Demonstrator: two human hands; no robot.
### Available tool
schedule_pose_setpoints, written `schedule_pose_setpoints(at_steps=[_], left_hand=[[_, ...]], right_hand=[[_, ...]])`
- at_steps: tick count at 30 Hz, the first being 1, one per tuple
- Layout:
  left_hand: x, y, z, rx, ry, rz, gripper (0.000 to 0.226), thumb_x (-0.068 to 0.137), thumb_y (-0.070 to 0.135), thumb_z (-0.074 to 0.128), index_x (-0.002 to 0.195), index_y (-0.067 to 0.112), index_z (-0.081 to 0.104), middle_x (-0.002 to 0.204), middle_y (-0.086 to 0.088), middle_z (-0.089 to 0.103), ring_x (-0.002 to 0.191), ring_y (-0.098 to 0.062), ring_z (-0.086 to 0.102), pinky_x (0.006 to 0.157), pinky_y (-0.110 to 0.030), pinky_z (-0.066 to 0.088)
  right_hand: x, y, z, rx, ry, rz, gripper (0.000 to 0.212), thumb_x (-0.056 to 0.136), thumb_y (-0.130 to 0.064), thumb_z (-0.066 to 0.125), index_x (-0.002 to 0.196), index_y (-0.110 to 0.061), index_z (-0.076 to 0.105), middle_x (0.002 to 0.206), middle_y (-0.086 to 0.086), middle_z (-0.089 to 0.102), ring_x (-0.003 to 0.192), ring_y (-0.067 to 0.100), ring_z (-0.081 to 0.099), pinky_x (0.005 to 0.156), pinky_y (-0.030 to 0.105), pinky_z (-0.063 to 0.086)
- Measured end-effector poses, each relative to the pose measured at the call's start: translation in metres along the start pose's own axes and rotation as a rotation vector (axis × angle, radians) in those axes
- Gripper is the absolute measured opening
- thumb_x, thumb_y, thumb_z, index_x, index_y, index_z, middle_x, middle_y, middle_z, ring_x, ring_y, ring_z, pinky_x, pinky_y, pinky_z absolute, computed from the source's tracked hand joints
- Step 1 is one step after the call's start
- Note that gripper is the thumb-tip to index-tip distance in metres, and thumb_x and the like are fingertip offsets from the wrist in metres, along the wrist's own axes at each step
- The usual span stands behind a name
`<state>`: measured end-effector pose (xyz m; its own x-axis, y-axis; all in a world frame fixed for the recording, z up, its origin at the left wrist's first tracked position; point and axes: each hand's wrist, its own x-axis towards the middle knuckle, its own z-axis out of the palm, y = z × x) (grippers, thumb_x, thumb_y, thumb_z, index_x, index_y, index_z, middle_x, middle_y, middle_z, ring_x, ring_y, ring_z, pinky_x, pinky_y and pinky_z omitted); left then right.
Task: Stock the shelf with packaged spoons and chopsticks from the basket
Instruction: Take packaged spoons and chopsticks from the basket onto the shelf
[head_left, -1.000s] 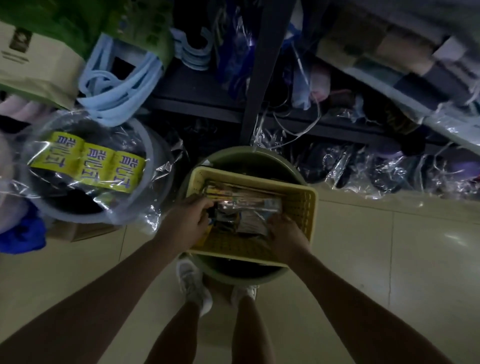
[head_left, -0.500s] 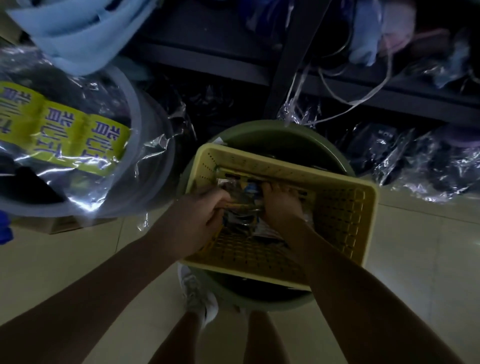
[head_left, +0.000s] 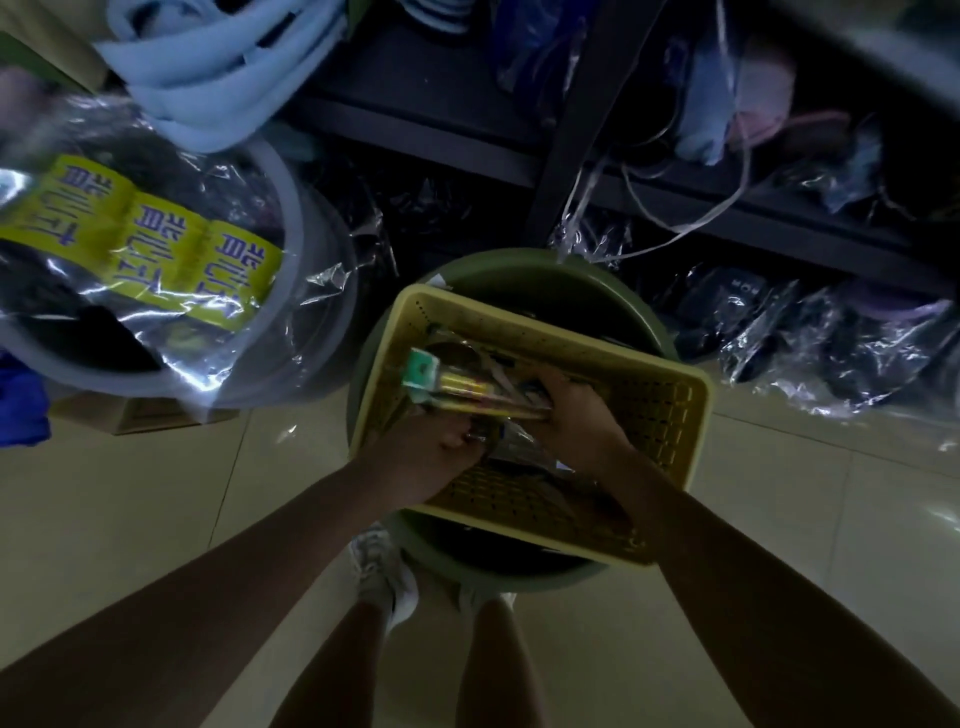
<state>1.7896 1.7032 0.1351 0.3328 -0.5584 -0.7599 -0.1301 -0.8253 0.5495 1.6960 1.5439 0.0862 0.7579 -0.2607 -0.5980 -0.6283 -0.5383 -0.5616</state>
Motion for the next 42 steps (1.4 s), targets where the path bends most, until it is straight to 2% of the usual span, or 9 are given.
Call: schedule_pose_setpoints(at_steps=[7, 10, 15, 19, 23, 28, 31, 37, 42], left_hand=[[-0.028, 0.038, 0.006, -0.602, 0.153, 0.25, 0.049, 0.084, 0.011, 0.061, 0.123, 0.032, 0.039, 0.103, 0.019, 0.066, 0.098, -0.002, 0.063, 0.076, -0.015, 0.049], [-0.037, 0.048, -0.001, -0.774, 0.144, 0.294, 0.061, 0.078, 0.013, 0.06, 0.131, 0.033, 0.036, 0.114, 0.014, 0.064, 0.107, -0.003, 0.061, 0.08, -0.018, 0.05], [-0.047, 0.031, -0.008, -0.79, 0.137, 0.254, 0.057, 0.08, 0.004, 0.064, 0.125, 0.031, 0.043, 0.108, 0.01, 0.068, 0.101, 0.0, 0.064, 0.075, -0.013, 0.05], [-0.054, 0.006, -0.013, -0.699, 0.204, 0.153, 0.06, 0.081, -0.006, 0.058, 0.134, 0.017, 0.041, 0.103, 0.013, 0.067, 0.09, 0.008, 0.064, 0.072, -0.01, 0.05], [-0.047, -0.016, -0.024, -0.501, 0.311, 0.128, 0.073, 0.075, 0.02, 0.065, 0.139, 0.033, 0.032, 0.125, 0.012, 0.058, 0.11, 0.001, 0.057, 0.094, -0.025, 0.048], [-0.039, -0.034, -0.026, -0.383, 0.351, 0.179, 0.071, 0.083, 0.014, 0.064, 0.14, 0.036, 0.027, 0.127, 0.03, 0.048, 0.111, 0.022, 0.045, 0.086, 0.001, 0.036], [-0.038, -0.038, -0.022, -0.346, 0.375, 0.179, 0.071, 0.081, 0.028, 0.063, 0.141, 0.035, 0.027, 0.126, 0.026, 0.053, 0.11, 0.016, 0.05, 0.088, -0.005, 0.04], [-0.039, -0.038, -0.018, -0.343, 0.441, 0.133, 0.067, 0.082, 0.01, 0.064, 0.138, 0.026, 0.031, 0.109, 0.031, 0.054, 0.094, 0.018, 0.056, 0.077, 0.0, 0.04], [-0.042, -0.036, -0.011, -0.292, 0.437, 0.11, 0.067, 0.083, 0.009, 0.061, 0.138, 0.027, 0.028, 0.111, 0.009, 0.057, 0.098, -0.01, 0.058, 0.078, -0.017, 0.044]], right_hand=[[-0.045, -0.056, -0.044, 0.85, -0.031, 0.055, 0.01, 0.088, -0.012, 0.06, 0.095, -0.007, 0.065, 0.082, 0.009, 0.068, 0.077, 0.022, 0.065, 0.072, 0.033, 0.053], [-0.051, -0.079, -0.038, 1.192, -0.126, 0.178, 0.029, 0.093, -0.022, 0.052, 0.113, -0.003, 0.061, 0.092, 0.008, 0.069, 0.081, 0.02, 0.067, 0.074, 0.03, 0.056], [-0.05, -0.085, -0.013, 0.798, -0.212, 0.158, 0.079, 0.075, -0.081, 0.036, 0.136, -0.032, 0.045, 0.138, 0.001, 0.052, 0.124, 0.021, 0.051, 0.108, 0.041, 0.04], [-0.038, -0.058, 0.008, 0.693, -0.123, 0.25, 0.059, 0.095, -0.051, 0.028, 0.137, -0.013, 0.044, 0.141, 0.006, 0.048, 0.132, 0.022, 0.043, 0.106, 0.026, 0.033], [-0.017, -0.001, 0.044, 0.105, -0.103, 0.247, 0.043, 0.097, -0.039, 0.038, 0.131, -0.016, 0.049, 0.141, 0.009, 0.047, 0.121, 0.024, 0.051, 0.08, 0.021, 0.041], [-0.002, 0.032, 0.069, -0.399, -0.17, 0.145, 0.059, 0.094, -0.033, 0.046, 0.146, -0.018, 0.021, 0.156, 0.009, 0.014, 0.142, 0.031, 0.02, 0.11, 0.046, 0.025], [0.015, 0.032, 0.073, -0.468, -0.128, 0.13, 0.065, 0.094, -0.027, 0.046, 0.148, -0.017, 0.012, 0.157, 0.011, 0.008, 0.143, 0.033, 0.013, 0.112, 0.049, 0.022], [0.028, 0.036, 0.081, -0.549, -0.177, 0.171, 0.049, 0.096, -0.018, 0.044, 0.142, -0.01, 0.029, 0.146, 0.018, 0.032, 0.134, 0.037, 0.032, 0.104, 0.046, 0.037], [0.026, 0.044, 0.071, -0.37, -0.205, 0.057, 0.047, 0.094, -0.026, 0.047, 0.139, -0.032, 0.038, 0.144, 0.009, 0.044, 0.124, 0.03, 0.049, 0.099, 0.045, 0.046]])
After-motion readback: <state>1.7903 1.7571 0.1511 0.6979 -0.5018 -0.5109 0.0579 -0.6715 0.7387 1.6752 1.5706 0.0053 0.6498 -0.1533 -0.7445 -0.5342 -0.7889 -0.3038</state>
